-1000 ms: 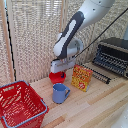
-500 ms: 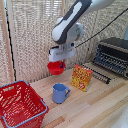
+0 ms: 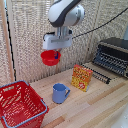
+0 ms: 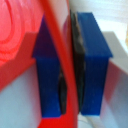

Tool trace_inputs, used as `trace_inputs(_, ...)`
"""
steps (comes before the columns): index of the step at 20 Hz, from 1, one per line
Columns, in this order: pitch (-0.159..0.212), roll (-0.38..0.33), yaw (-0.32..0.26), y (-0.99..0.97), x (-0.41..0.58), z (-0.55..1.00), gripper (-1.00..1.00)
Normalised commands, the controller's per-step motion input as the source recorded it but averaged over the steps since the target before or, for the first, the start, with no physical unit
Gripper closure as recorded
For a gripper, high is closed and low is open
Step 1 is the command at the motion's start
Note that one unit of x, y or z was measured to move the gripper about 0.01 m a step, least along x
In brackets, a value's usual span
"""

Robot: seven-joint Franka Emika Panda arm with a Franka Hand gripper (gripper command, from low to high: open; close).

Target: Please locate the crimson dish within your space. Move your hand towards it gently. Tenderly hold the bowl carefully using your fingers and raise it. With caution, shift it towards the basket. Kindly let loose of the dish to drop it in the basket.

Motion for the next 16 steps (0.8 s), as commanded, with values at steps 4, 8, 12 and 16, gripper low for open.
trace_inputs(4,0.0,-0.022,0.0,0.93,-0.174,0.2,1.0)
trace_inputs(8,0.0,-0.041,-0.004,0.93,-0.236,0.03,1.0)
trace_inputs(12,-0.028,-0.041,-0.049,0.92,-0.058,-0.08,1.0)
trace_inputs(16,-0.038,-0.074,-0.009,0.94,-0.154,-0.28,1.0)
